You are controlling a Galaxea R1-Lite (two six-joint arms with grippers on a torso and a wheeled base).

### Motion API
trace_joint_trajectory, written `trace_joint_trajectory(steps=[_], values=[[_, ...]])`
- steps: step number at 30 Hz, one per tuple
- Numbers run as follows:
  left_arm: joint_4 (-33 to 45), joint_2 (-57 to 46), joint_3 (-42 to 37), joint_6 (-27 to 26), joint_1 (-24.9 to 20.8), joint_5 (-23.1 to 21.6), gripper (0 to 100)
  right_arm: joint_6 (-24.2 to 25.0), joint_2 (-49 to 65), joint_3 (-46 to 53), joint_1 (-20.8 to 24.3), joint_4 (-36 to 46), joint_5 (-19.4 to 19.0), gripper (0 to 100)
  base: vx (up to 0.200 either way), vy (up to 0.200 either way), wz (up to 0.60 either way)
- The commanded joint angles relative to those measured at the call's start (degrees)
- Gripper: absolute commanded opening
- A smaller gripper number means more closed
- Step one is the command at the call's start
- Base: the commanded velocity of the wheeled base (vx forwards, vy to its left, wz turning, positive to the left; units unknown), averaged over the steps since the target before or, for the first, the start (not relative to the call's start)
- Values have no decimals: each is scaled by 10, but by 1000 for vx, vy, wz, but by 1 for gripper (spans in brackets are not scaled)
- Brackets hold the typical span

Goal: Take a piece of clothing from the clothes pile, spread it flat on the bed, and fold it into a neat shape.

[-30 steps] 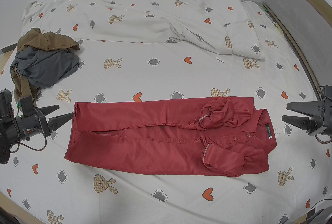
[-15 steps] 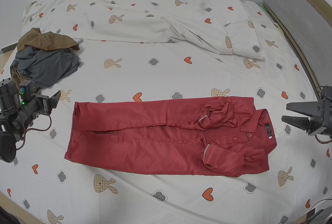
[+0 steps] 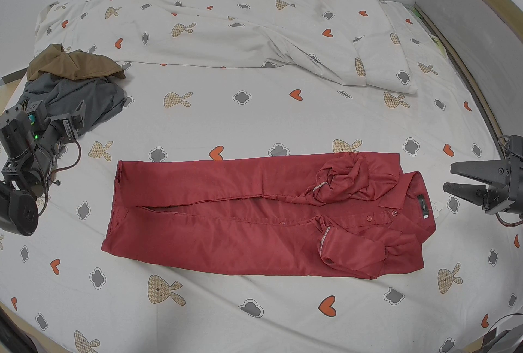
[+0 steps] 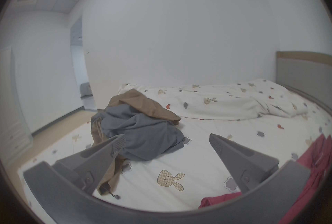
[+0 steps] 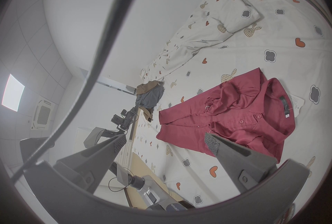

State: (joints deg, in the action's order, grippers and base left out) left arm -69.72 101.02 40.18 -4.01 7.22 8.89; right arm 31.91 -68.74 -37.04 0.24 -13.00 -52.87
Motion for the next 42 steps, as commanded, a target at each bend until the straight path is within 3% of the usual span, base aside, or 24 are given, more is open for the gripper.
trace_joint_trajectory(steps=[1,4,6,9,11,12,13,17,25,28,29,42], values=[[9,59,-2,74,16,-18,100,0,0,-1,-1,0,0,100,0,0,0],[103,51,-10,83,16,-137,100,0,1,-1,-2,0,0,100,0,0,0],[190,43,-6,109,39,-271,100,0,2,-1,-3,0,0,100,0,0,0],[256,60,6,116,83,-438,100,0,2,-1,-3,0,0,100,0,0,0],[266,88,12,116,109,-520,100,0,2,-1,-2,0,0,100,0,0,0],[266,88,12,116,109,-520,100,0,2,-1,-2,0,0,100,0,0,0],[264,111,17,114,125,-553,100,0,2,-1,-2,0,0,100,0,0,0],[258,137,25,112,136,-560,100,0,2,-1,-2,0,0,100,0,0,0],[217,180,22,113,147,-635,100,0,0,0,-1,0,0,100,0,0,0],[215,182,23,113,149,-642,100,0,0,0,-1,0,0,100,0,0,0],[201,199,24,113,153,-666,100,0,0,0,-1,0,0,100,0,0,0],[165,269,67,115,148,-669,100,0,0,0,-1,0,0,100,0,0,0]])
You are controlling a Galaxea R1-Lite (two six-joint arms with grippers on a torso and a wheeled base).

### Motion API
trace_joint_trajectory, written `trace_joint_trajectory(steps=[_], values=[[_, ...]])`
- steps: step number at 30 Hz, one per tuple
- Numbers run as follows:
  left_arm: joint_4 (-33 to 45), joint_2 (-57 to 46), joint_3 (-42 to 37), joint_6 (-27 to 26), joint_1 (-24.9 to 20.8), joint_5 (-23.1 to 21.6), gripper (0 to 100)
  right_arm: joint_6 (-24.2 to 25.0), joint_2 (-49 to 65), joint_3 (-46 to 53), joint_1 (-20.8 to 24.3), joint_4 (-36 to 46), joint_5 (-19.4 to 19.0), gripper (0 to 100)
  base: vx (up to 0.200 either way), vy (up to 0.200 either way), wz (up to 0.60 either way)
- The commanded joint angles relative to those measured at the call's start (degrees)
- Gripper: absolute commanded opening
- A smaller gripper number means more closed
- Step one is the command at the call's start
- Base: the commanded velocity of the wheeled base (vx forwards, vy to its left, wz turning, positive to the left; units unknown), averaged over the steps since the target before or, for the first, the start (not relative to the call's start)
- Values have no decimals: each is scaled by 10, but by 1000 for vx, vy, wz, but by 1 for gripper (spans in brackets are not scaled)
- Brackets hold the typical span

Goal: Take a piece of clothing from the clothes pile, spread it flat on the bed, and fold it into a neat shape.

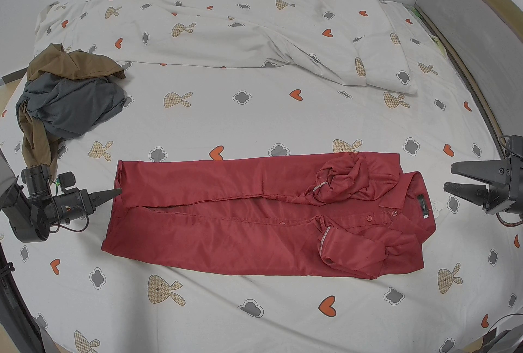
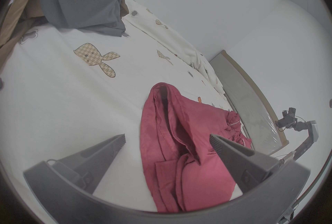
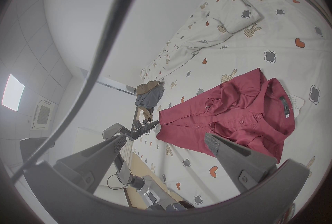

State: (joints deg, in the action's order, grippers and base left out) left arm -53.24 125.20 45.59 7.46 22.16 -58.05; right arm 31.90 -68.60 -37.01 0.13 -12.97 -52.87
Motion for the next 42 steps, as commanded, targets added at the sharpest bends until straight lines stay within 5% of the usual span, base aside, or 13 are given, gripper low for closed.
trace_joint_trajectory(steps=[1,22,42], values=[[0,36,24,0,-2,0,100,0,-2,0,1,0,0,100,0,0,0],[0,3,-12,2,-58,0,100,0,-4,6,2,-1,0,100,0,0,0],[-2,11,-16,2,-59,-9,100,0,-4,7,3,-1,0,100,0,0,0]])
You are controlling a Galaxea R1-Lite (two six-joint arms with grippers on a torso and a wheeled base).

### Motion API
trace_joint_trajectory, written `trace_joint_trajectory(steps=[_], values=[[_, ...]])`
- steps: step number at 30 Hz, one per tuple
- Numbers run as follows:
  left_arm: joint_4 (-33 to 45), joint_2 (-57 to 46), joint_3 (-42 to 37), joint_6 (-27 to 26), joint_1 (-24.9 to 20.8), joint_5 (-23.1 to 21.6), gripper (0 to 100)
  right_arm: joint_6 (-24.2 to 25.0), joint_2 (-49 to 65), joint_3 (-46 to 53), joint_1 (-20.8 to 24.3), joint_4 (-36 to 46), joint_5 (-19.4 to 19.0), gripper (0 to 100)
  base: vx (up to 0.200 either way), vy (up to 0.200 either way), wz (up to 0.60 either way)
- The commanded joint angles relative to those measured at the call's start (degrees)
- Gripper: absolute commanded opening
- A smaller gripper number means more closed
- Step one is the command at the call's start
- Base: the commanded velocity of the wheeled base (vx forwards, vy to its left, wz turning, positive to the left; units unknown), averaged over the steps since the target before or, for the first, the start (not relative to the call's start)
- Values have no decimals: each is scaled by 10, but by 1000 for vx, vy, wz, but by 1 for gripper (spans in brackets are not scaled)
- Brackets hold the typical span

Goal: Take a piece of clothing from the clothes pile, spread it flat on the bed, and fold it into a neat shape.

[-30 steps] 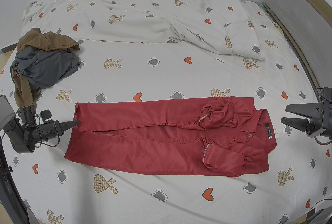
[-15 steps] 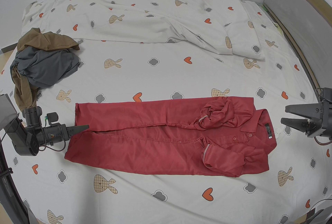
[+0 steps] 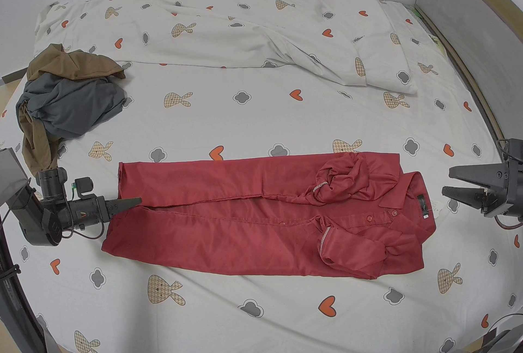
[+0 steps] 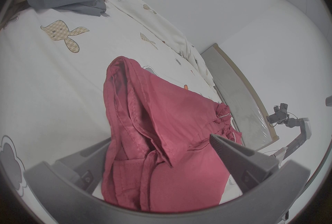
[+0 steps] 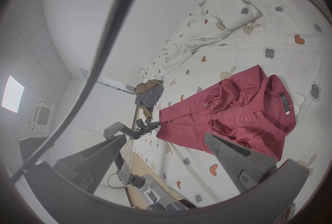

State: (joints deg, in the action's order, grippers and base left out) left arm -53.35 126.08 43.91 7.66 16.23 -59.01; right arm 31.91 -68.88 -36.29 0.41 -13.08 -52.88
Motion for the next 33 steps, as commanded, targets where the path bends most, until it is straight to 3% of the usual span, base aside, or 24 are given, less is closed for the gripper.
trace_joint_trajectory(steps=[1,15,16,27,33], values=[[-1,2,-1,0,0,0,100,0,-1,0,0,0,0,100,0,0,0],[-1,0,4,19,-15,0,100,0,-1,0,1,0,0,100,0,0,0],[-2,2,3,19,-15,0,0,0,-1,0,1,0,0,100,0,0,0],[-1,4,2,19,-9,0,0,0,-1,0,1,0,0,100,0,0,0],[-1,-2,5,20,18,0,0,0,-1,0,1,0,0,100,0,0,0]])
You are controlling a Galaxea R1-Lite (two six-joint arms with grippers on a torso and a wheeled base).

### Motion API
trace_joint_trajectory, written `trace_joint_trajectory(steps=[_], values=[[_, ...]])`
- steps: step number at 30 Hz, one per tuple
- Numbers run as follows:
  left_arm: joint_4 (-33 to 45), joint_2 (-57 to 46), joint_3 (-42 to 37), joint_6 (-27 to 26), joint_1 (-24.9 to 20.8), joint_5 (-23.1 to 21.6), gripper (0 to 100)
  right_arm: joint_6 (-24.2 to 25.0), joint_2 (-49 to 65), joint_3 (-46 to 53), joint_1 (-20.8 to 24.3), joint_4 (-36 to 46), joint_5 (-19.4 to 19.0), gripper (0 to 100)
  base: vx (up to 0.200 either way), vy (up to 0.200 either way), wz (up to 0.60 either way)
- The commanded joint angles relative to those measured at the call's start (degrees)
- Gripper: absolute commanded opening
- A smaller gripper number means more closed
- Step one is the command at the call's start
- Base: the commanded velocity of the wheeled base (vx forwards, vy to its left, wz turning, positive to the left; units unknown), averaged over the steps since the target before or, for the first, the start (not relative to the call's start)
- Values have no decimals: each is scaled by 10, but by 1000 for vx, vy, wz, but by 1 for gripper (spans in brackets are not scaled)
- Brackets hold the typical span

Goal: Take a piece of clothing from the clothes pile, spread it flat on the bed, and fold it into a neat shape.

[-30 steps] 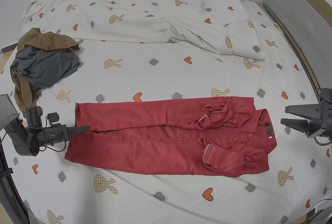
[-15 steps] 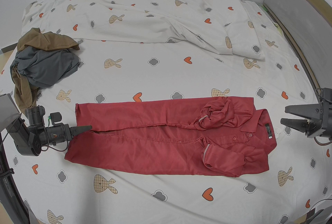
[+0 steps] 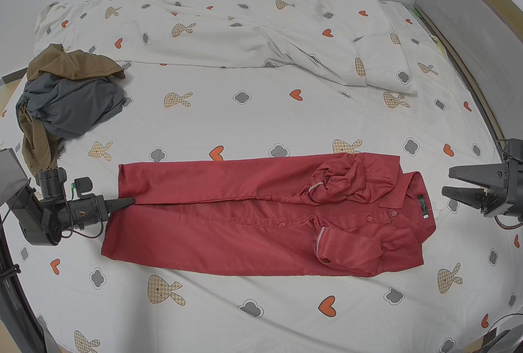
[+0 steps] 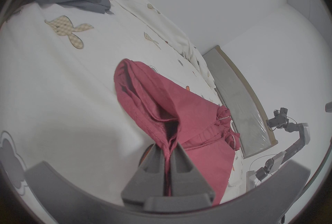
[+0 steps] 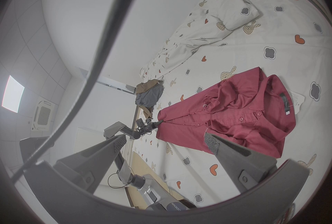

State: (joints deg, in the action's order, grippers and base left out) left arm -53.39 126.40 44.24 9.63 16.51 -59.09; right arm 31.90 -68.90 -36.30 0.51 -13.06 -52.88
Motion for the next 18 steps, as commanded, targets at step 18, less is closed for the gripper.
trace_joint_trajectory(steps=[18], values=[[22,-22,16,0,150,0,0,0,-2,1,1,0,0,100,0,0,0]])
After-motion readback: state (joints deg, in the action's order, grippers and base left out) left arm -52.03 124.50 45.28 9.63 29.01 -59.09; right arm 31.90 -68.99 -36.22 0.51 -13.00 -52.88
